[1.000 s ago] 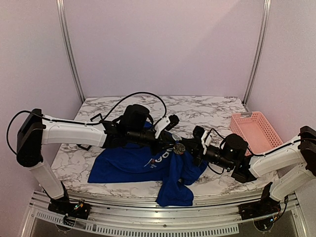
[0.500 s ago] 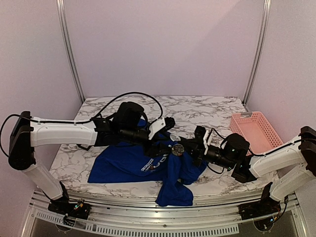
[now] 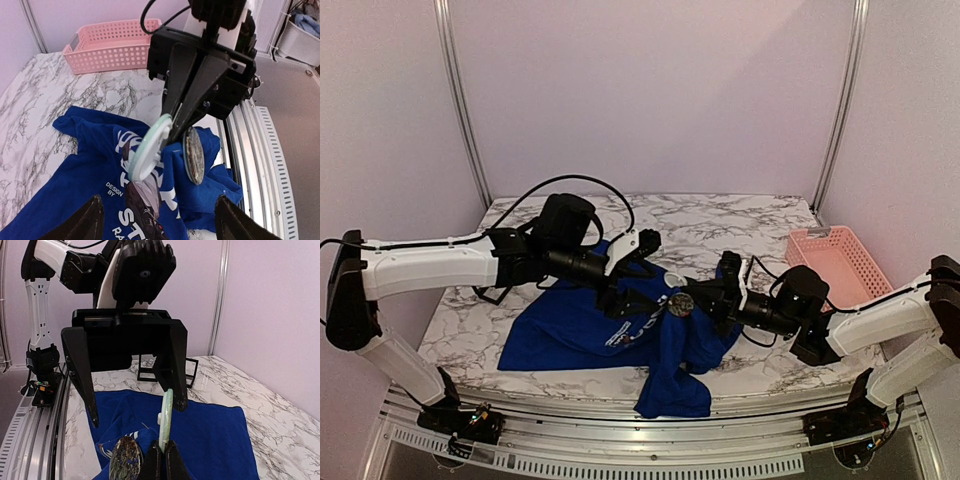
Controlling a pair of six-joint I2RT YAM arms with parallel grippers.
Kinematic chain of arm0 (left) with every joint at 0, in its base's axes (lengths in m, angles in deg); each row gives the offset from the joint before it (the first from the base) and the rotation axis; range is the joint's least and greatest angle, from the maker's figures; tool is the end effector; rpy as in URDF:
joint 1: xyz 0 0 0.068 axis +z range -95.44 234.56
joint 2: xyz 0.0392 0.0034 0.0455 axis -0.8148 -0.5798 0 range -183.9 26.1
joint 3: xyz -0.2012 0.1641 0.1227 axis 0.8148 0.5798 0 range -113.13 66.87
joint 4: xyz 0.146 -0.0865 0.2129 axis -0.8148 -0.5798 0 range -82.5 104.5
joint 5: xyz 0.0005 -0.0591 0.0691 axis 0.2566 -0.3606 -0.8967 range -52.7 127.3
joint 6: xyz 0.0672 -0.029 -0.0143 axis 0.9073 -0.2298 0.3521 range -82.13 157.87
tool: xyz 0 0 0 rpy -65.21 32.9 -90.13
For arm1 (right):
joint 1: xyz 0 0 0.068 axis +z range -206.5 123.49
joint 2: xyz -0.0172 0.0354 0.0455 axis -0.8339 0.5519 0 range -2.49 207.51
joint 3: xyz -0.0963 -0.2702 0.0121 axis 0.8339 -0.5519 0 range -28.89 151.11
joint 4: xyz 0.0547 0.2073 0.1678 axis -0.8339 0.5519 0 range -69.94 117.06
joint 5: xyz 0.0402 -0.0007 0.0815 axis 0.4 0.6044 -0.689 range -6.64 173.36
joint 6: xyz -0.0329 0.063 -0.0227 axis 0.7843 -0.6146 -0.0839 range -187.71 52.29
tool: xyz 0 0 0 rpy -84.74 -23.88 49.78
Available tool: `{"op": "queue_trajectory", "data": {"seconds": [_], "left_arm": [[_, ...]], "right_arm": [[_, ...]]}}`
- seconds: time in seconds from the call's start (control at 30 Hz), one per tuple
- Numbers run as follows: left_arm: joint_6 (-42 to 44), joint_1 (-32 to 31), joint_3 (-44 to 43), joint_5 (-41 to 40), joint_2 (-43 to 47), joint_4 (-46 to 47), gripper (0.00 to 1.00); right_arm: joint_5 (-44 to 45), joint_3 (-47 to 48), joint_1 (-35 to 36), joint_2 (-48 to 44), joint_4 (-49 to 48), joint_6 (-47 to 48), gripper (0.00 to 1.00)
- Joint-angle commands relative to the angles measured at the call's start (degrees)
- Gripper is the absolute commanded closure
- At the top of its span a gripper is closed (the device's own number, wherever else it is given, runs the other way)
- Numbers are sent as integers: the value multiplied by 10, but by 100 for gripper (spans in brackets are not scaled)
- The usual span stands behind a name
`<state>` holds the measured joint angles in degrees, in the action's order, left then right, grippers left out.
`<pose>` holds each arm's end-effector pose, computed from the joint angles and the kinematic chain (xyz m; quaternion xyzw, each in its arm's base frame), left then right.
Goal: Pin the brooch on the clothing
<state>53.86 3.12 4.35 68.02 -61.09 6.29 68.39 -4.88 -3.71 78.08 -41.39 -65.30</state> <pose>0.2068 -0.3106 0.2700 0.5754 0.6342 -0.3620 0.3683 0.1684 0.2485 0.2189 -0.3957 0.5498 0.3906 0.6234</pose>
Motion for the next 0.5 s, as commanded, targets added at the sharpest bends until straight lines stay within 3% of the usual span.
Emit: {"op": "queue_trajectory", "data": {"seconds": [0.0,0.13,0.33,0.47], "left_arm": [[-36,23,10,33,14,98,28],[-24,25,16,75,1,121,51],[-30,20,19,99,-15,123,65],[-31,15,23,111,-16,117,63]], "right_arm": [[-62,2,-11,-13,-25,-9,100],[-91,6,-16,-19,-14,-6,100],[-109,13,-19,-19,-3,-5,100],[-109,15,-21,-17,-1,-4,100]]}}
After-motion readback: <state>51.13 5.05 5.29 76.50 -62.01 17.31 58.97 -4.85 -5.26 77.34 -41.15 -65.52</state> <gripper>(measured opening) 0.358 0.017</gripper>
